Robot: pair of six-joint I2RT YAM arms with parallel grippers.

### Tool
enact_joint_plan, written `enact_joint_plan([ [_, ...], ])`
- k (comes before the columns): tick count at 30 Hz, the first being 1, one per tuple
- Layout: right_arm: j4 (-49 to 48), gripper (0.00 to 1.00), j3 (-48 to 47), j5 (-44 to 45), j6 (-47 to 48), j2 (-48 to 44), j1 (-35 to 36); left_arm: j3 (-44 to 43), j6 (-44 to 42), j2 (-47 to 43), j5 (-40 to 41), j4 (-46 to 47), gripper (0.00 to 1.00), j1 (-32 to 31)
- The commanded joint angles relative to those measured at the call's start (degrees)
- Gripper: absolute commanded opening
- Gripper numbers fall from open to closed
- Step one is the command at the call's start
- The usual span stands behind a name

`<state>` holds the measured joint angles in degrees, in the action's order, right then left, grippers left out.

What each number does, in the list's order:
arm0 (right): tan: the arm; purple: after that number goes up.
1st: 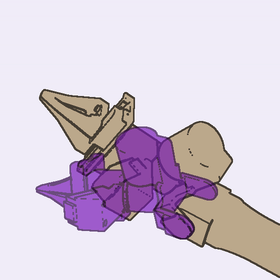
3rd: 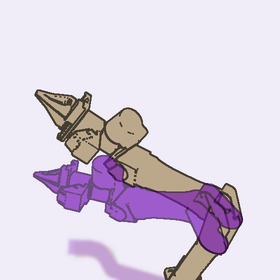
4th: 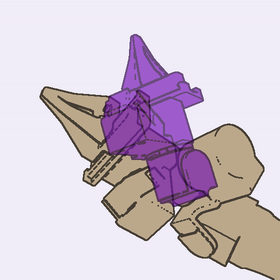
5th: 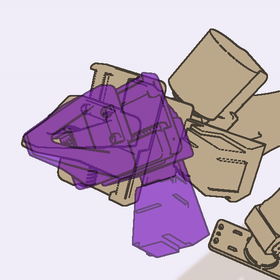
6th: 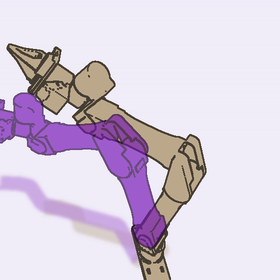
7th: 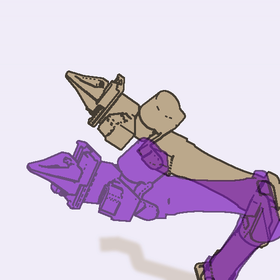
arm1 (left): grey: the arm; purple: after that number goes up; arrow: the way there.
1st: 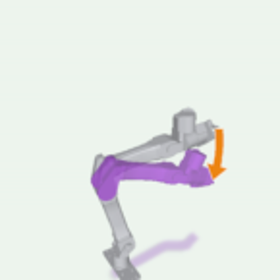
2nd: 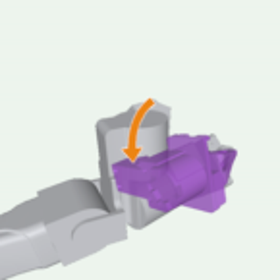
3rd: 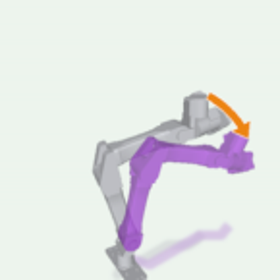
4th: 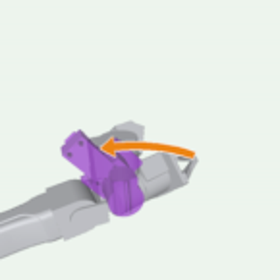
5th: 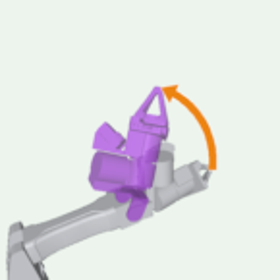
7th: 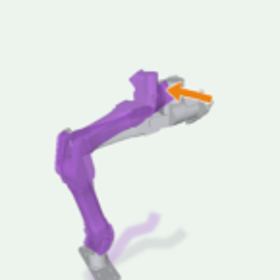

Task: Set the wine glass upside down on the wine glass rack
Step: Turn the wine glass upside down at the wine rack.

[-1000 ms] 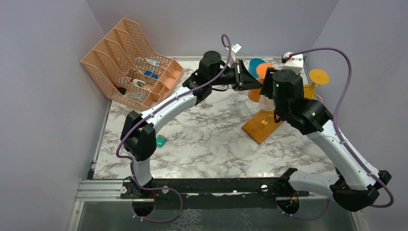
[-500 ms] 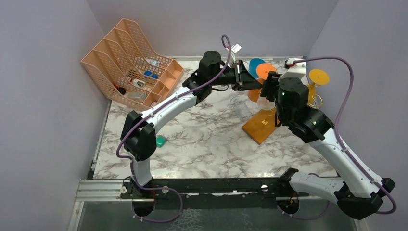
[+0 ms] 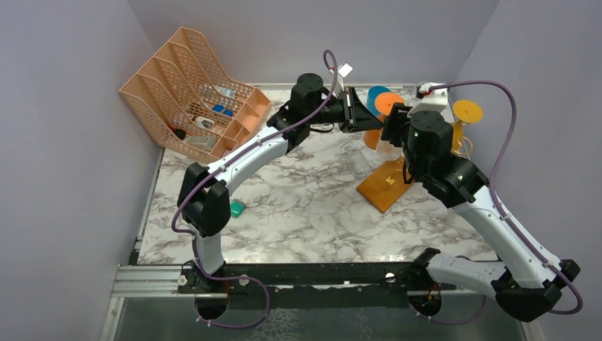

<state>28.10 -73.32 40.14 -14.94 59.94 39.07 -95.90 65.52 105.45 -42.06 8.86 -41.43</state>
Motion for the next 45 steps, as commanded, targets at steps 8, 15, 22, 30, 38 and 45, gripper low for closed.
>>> enact_joint_plan([
  [8,-10.9,0.01,1.0,-23.3,3.3,-1.4,2.0,-1.5,0.5,0.0,-1.6,7.8,0.03,-3.0],
  [15,-10.5,0.01,-0.3,-23.9,2.7,0.7,2.0,-1.6,0.7,0.0,-1.9,7.9,0.03,-3.0],
  [22,-8.6,0.01,-0.1,-25.1,4.0,0.0,2.0,-1.5,1.3,-0.2,-1.4,7.9,0.16,-3.0],
  [30,-7.9,0.01,1.5,-24.7,4.9,-1.3,2.0,-1.7,1.3,-1.1,0.1,4.7,0.39,-2.8],
  [38,-7.6,0.01,0.9,-25.5,5.2,-1.1,2.0,-1.9,-1.2,-3.2,2.9,1.1,0.41,-2.1],
  [45,-6.4,0.01,1.2,-25.0,3.7,-1.6,2.0,-2.1,-1.9,-4.5,3.5,0.6,0.4,-2.1],
])
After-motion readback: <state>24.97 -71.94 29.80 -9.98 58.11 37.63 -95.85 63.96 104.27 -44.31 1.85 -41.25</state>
